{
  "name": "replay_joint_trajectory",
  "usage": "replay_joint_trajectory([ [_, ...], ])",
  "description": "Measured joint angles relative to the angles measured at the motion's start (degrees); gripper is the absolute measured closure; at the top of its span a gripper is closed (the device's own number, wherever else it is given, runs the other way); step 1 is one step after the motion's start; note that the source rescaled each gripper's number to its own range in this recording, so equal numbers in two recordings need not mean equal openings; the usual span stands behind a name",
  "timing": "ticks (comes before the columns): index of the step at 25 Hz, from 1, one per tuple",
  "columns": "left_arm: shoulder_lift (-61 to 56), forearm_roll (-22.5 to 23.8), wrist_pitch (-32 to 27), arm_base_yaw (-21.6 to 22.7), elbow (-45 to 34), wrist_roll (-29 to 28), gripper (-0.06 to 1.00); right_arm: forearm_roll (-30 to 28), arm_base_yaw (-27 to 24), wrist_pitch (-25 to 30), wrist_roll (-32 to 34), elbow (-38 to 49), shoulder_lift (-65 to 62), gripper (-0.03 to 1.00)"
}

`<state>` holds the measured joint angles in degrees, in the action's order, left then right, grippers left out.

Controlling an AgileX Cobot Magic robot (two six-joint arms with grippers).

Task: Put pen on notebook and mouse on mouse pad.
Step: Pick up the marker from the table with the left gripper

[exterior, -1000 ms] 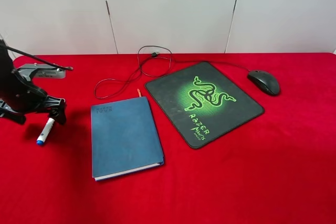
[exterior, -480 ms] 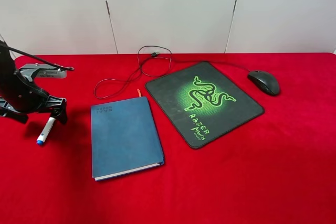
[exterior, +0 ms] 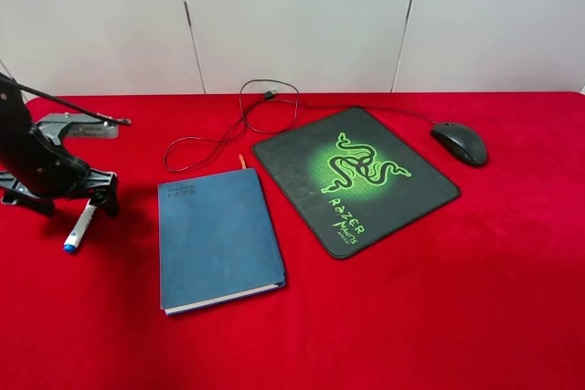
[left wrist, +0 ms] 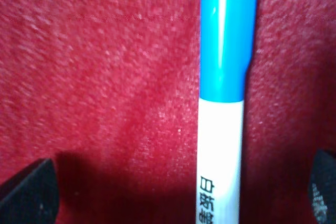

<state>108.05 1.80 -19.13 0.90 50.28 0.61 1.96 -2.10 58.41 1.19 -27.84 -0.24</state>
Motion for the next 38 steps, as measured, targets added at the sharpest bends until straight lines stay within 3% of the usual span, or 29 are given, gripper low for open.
replay_joint_trajectory([
  [5,0.1,-0.2,0.0,0.0,0.0,-0.1,0.12,0.0,0.0,0.0,0.0,0.0,0.0,-0.03],
  [15,0.1,-0.2,-0.1,0.0,0.0,-0.1,0.43,0.0,0.0,0.0,0.0,0.0,0.0,-0.03],
  [19,0.1,-0.2,-0.2,0.0,0.0,-0.1,0.60,0.0,0.0,0.0,0.0,0.0,0.0,-0.03],
  [24,0.1,-0.2,-0.2,0.0,0.0,-0.1,0.94,0.0,0.0,0.0,0.0,0.0,0.0,-0.03],
  [33,0.1,-0.2,-0.2,0.0,0.0,-0.1,0.94,0.0,0.0,0.0,0.0,0.0,0.0,-0.03],
  [38,-2.8,-0.2,-3.5,0.0,0.0,-0.1,0.94,0.0,0.0,0.0,0.0,0.0,0.0,-0.03],
])
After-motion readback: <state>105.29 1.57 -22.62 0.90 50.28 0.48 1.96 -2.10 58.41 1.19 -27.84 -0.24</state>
